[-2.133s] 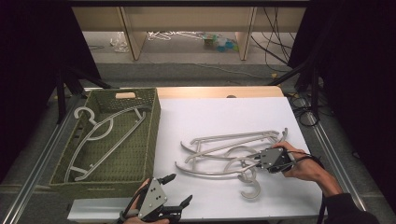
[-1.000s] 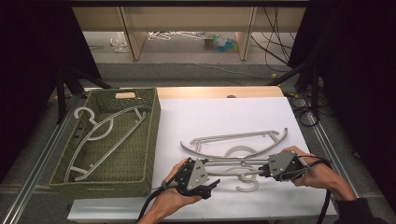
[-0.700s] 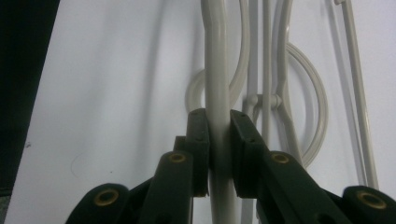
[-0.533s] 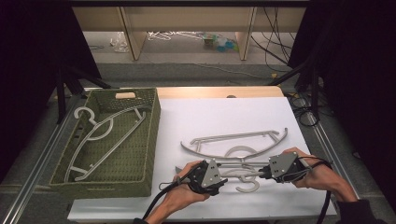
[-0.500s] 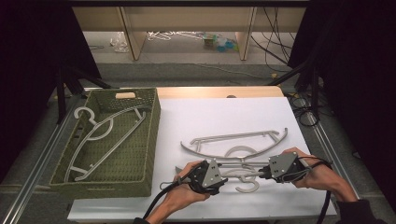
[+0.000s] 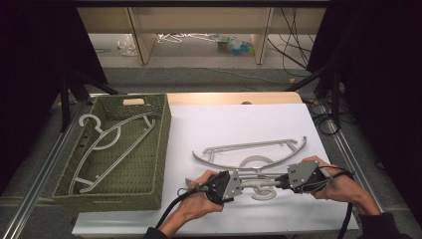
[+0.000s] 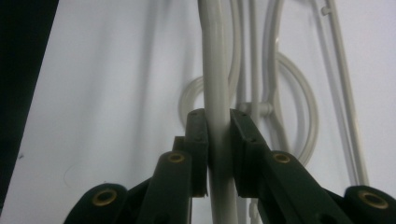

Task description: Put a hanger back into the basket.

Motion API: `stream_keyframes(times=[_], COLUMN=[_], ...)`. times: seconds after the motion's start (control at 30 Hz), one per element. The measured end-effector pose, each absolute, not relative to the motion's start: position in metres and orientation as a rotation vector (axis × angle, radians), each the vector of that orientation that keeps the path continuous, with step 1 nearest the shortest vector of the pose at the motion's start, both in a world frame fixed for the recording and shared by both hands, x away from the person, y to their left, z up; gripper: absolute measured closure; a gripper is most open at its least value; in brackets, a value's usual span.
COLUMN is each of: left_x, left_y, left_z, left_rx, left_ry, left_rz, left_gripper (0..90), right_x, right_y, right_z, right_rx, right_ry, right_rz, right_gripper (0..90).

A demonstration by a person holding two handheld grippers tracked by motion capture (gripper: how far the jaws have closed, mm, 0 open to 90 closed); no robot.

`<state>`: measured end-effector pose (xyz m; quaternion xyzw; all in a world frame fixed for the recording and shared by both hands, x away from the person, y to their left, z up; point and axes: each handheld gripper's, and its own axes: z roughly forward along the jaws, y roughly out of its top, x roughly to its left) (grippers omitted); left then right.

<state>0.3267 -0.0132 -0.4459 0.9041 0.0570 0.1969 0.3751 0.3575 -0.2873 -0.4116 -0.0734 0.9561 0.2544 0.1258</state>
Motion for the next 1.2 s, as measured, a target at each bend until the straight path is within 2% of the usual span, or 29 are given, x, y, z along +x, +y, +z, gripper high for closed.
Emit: stream_keyframes(times=[0.13, 0.37, 0.63, 0.93, 1.2], left_x=[0.325, 0.326, 0.332, 0.340, 0.341], left_y=[-0.012, -0.009, 0.004, 0.028, 0.051], left_z=[-0.441, -0.429, -0.422, -0.405, -0.376], left_rx=[2.308, 2.281, 2.244, 2.174, 2.089], left_ry=[0.193, 0.305, 0.474, 0.612, 0.677], left_rz=[0.472, 0.398, 0.324, 0.283, 0.262], left_gripper=[76.5, 78.8, 79.0, 79.0, 79.0], right_x=[0.358, 0.362, 0.361, 0.349, 0.336], right_y=[-0.288, -0.288, -0.292, -0.295, -0.291], right_z=[-0.409, -0.401, -0.394, -0.394, -0.400], right_rx=[-0.135, 0.047, 0.251, 0.392, 0.389], right_ry=[2.727, 2.641, 2.544, 2.501, 2.516], right_rz=[0.783, 0.861, 0.977, 1.106, 1.120], right_gripper=[74.5, 56.7, 44.5, 42.1, 42.2])
